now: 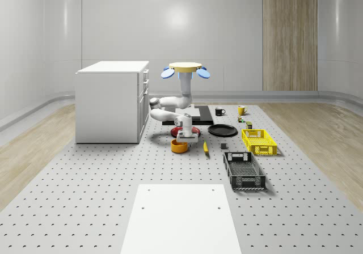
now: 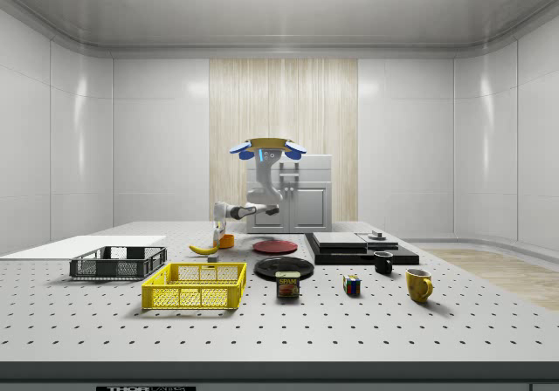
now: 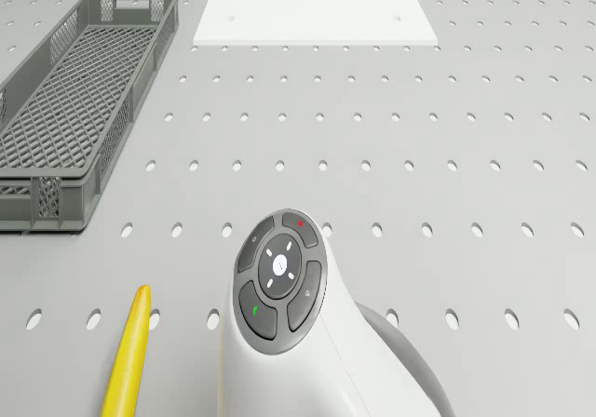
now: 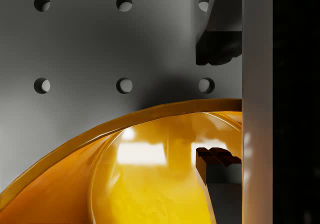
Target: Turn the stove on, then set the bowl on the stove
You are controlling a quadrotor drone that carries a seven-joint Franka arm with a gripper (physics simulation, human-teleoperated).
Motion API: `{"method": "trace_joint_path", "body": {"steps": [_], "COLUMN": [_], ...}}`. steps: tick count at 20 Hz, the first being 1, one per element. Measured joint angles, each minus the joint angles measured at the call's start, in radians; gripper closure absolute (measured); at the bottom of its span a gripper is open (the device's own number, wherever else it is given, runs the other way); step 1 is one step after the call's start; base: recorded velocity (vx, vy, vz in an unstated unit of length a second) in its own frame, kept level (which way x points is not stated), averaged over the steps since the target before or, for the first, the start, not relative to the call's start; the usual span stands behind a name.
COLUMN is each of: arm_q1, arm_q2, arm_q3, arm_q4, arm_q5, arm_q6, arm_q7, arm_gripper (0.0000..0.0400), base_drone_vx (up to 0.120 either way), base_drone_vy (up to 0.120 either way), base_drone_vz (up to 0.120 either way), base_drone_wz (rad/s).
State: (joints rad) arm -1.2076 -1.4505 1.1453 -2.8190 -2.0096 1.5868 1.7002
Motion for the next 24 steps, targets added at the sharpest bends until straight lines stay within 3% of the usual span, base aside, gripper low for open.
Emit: {"method": "trace_joint_path", "body": {"steps": [3, 7, 13, 24], "arm_q1": [0.000, 0.000, 0.006, 0.011], "arm_q2": [0.000, 0.001, 0.002, -0.002], "arm_q3": [0.001, 0.001, 0.041, 0.120], "arm_q4": [0.000, 0.000, -0.015, -0.036], "arm_q5": [0.000, 0.001, 0.038, 0.115], "arm_q6": [-0.001, -0.001, -0.019, -0.045], "arm_q7": [0.000, 0.000, 0.002, 0.008], "arm_gripper": [0.0252, 0.0282, 0.0296, 0.0298], "base_drone_vx": [0.000, 0.000, 0.000, -0.007], "base_drone_vy": [0.000, 0.000, 0.000, 0.004], "base_drone_vz": [0.000, 0.000, 0.000, 0.120], "base_drone_wz": [0.000, 0.000, 0.000, 0.000]}}
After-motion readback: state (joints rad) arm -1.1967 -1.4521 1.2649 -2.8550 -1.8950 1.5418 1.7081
